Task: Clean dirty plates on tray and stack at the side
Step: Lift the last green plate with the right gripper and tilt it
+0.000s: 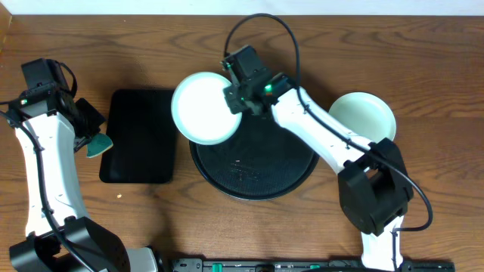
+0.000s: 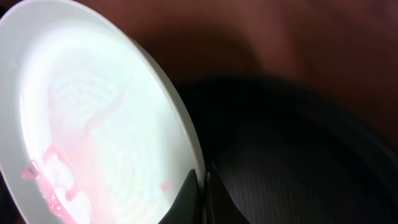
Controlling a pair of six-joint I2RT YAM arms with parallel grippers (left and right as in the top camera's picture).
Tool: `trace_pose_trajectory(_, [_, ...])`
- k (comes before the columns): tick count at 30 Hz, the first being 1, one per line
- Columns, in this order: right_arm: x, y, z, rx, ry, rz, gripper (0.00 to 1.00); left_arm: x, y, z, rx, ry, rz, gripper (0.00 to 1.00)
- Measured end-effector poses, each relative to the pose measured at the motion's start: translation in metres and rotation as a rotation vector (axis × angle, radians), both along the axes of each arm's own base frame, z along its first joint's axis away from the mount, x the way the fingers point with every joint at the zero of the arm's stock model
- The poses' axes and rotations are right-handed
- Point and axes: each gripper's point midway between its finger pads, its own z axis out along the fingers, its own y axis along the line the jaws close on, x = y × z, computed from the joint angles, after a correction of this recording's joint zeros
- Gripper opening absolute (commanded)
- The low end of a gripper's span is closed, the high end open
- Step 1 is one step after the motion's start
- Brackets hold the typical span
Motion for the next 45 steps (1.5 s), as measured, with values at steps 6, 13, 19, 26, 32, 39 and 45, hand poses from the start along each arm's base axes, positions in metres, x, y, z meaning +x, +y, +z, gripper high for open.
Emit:
trace_pose_trajectory(6, [0.005, 0.035, 0.025, 0.021, -0.171, 0.040, 0.01, 0.000, 0.000, 0.000, -0.003, -0.001, 0.000, 0.07])
trace_pose_trajectory(13, [0.004, 0.074, 0.058, 0.083, -0.340, 0.090, 0.01, 0.000, -0.004, -0.001, -0.020, -0.001, -0.002, 0.08])
trace_pose_trajectory(19, [0.013, 0.103, 0.079, 0.143, -0.497, 0.131, 0.01, -0.001, -0.005, -0.001, -0.026, 0.001, -0.004, 0.07])
trace_pose_trajectory(26, [0.018, 0.134, 0.058, 0.097, -0.637, 0.240, 0.01, -0.001, -0.005, -0.001, -0.028, -0.001, -0.004, 0.07])
trace_pose_trajectory(32, [0.022, 0.148, 0.087, 0.066, -0.851, 0.313, 0.01, -0.001, -0.005, -0.001, -0.027, -0.001, -0.004, 0.07])
trace_pose_trajectory(39, [0.026, 0.149, 0.114, 0.018, -1.004, 0.333, 0.01, -0.001, -0.005, -0.001, -0.027, -0.002, -0.004, 0.07])
trace_pose_trajectory(45, [0.026, 0.149, 0.136, -0.011, -1.120, 0.344, 0.01, -0.001, -0.005, -0.001, -0.027, -0.001, -0.004, 0.07])
